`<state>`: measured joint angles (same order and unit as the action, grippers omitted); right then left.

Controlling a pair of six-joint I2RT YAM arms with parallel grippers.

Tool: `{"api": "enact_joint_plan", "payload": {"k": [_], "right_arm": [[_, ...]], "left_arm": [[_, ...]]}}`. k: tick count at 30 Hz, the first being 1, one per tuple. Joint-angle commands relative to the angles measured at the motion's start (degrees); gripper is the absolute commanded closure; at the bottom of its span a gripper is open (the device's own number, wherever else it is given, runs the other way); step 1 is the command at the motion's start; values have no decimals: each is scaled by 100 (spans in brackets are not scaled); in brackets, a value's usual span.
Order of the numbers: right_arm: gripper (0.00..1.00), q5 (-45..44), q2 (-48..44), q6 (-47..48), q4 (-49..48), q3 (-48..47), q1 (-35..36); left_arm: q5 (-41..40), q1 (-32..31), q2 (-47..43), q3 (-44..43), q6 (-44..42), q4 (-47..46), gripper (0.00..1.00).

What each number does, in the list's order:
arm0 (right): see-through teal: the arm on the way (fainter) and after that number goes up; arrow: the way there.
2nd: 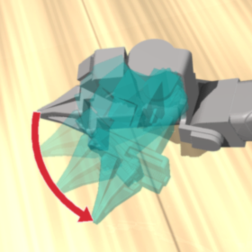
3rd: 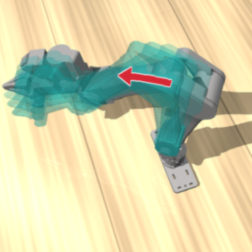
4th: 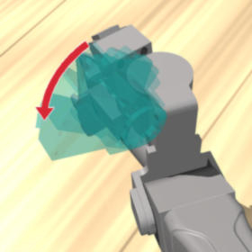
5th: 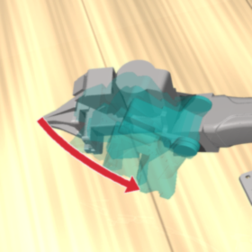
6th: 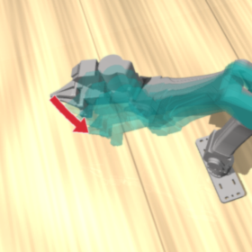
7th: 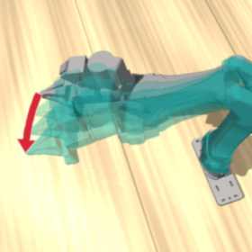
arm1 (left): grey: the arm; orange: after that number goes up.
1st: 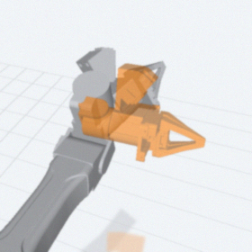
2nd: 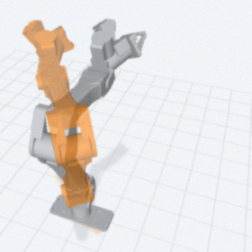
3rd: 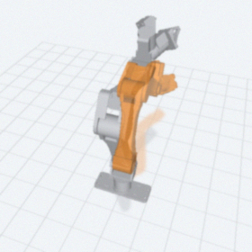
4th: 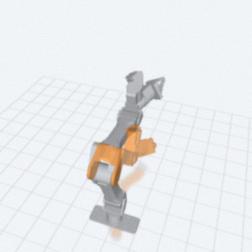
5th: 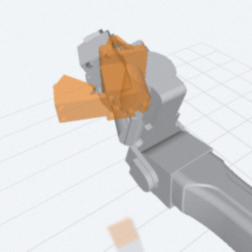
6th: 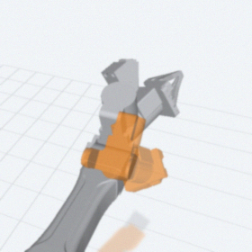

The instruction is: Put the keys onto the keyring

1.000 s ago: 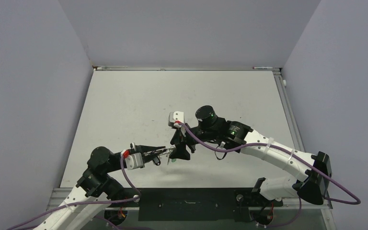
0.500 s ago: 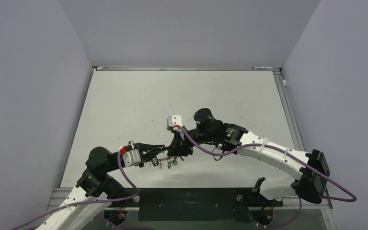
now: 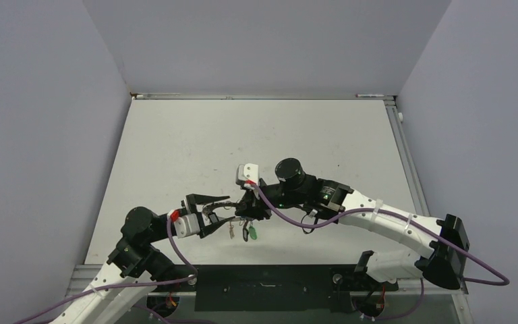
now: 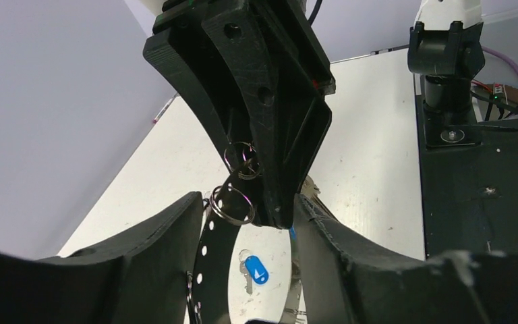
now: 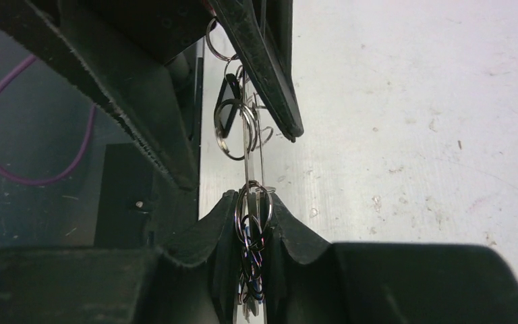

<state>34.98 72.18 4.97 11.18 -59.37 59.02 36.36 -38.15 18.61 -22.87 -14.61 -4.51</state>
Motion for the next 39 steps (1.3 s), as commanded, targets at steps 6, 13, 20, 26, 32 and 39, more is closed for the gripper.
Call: {"api": "enact_joint_plan", "payload": {"k": [6, 13, 20, 26, 32, 39], "right_arm": [[95, -1057, -513, 248, -180, -293, 89], [95, -2127, -701, 391, -30, -373, 174], [95, -2858, -652, 524, 55, -478, 274], [95, -3101, -582, 646, 98, -591, 430], [95, -3245, -544, 745, 205, -777, 592], [95, -3463, -506, 817, 327, -865, 826]], "left_arm": [[-111, -26, -16, -322, -274, 76, 47], [-635, -26, -221, -460, 80, -177, 41], [-761, -25, -56, -813, 635, -129, 38], [-1003, -26, 335, -1059, 1392, 61, 42], [-1091, -23, 881, -1251, 2257, 133, 55], [-1127, -26, 1214, -1297, 2600, -112, 64]]}}
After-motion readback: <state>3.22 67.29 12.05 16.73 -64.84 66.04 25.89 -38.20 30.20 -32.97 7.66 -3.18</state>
